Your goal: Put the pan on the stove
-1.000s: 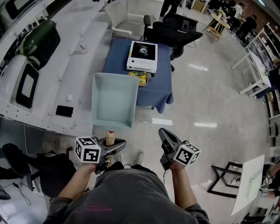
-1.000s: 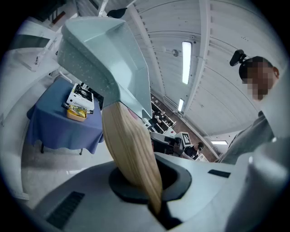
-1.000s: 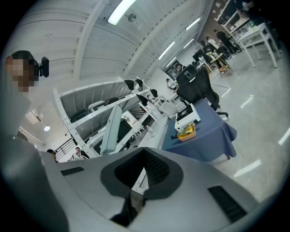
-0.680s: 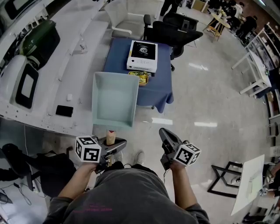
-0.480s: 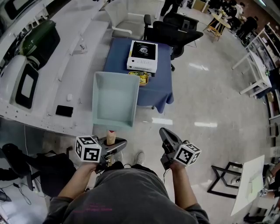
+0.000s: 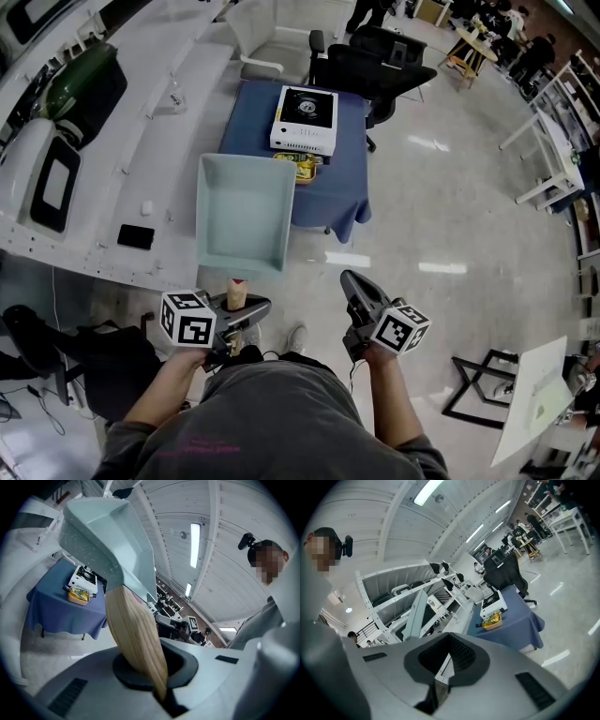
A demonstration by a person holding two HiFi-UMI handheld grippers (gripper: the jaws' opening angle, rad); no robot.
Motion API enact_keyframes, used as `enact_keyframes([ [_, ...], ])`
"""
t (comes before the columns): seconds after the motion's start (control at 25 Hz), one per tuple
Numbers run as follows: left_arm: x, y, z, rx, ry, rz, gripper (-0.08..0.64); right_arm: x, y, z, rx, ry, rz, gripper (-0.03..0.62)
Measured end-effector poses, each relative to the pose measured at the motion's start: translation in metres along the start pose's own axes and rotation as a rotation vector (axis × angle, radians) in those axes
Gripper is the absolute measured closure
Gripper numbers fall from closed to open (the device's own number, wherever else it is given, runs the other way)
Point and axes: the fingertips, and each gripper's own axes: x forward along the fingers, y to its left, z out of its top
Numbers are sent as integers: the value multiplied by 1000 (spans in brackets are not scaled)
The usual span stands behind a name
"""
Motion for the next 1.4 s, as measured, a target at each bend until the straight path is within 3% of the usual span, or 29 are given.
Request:
enact_keyframes([
  [0.84, 85, -17, 10, -38, -52, 41, 560, -34, -80, 36, 23, 48, 43, 589],
  [1.4, 97, -11, 28, -33, -83, 71, 560, -34, -108, 48, 41, 43, 37, 589],
])
